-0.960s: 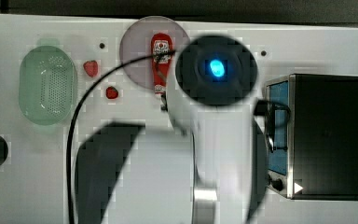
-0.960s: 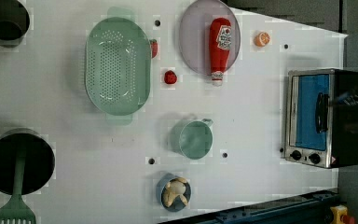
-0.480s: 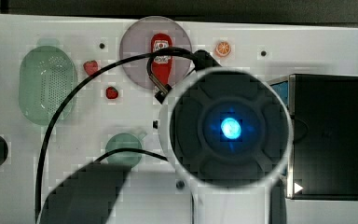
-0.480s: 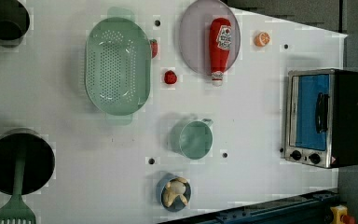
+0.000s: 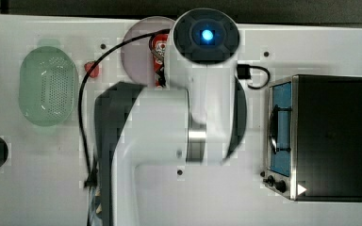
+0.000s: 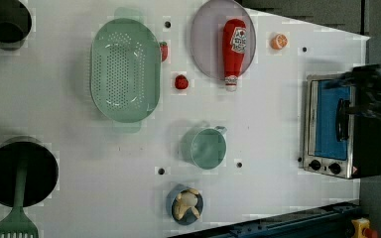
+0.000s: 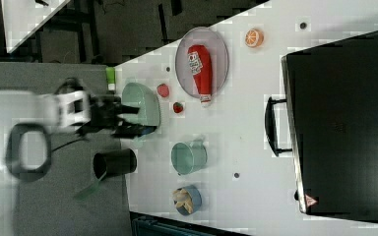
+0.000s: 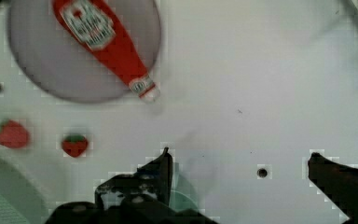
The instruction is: Pick ketchup from plate and place it on table.
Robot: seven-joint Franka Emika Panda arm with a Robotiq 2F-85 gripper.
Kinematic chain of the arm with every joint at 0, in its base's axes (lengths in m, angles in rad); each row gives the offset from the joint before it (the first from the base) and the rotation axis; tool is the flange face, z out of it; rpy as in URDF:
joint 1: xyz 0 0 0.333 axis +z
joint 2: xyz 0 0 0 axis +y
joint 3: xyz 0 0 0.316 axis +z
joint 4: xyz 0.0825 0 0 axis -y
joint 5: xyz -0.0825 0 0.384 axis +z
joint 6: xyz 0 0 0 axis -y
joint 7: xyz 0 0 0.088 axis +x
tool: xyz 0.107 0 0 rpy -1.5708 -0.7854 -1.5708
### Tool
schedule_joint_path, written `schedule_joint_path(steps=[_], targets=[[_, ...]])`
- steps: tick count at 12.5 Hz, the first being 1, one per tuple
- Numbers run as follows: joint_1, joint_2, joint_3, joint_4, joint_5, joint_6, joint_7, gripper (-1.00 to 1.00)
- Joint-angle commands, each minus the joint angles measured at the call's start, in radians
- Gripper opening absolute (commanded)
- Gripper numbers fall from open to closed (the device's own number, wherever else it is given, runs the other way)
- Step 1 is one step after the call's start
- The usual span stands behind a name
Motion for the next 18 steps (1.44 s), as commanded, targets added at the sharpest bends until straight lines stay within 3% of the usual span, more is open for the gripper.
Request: schedule_joint_path(steps=[1, 8, 18], targets=[[0.014, 0.042, 0.03, -0.002, 0.001, 0.05, -0.179, 1.0], [0.034, 0.268, 0.039, 0.009, -0.003, 0.293, -0.453, 1.0], [0.071, 0.583, 0.037, 0.204, -0.125, 0.448, -0.476, 1.0]])
